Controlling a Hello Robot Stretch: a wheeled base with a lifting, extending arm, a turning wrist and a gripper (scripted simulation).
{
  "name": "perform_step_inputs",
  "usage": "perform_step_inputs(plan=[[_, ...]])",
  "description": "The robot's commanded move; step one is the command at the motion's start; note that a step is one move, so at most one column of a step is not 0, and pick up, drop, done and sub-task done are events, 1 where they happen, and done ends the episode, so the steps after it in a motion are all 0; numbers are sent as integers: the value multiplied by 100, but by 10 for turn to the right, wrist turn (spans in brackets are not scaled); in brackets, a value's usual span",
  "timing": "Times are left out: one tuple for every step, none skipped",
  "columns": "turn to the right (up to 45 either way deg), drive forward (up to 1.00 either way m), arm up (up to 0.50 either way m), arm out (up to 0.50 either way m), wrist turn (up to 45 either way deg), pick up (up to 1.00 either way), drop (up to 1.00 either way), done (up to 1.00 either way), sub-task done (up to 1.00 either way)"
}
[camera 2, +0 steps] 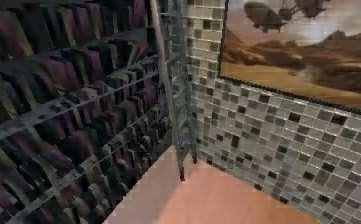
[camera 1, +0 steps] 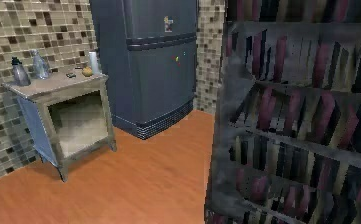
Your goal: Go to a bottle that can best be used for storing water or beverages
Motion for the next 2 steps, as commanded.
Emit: perform_step_inputs(plan=[[0, 45, 0, 0, 0, 0, 0, 0, 0], [-450, 0, 0, 0, 0, 0, 0, 0, 0]])
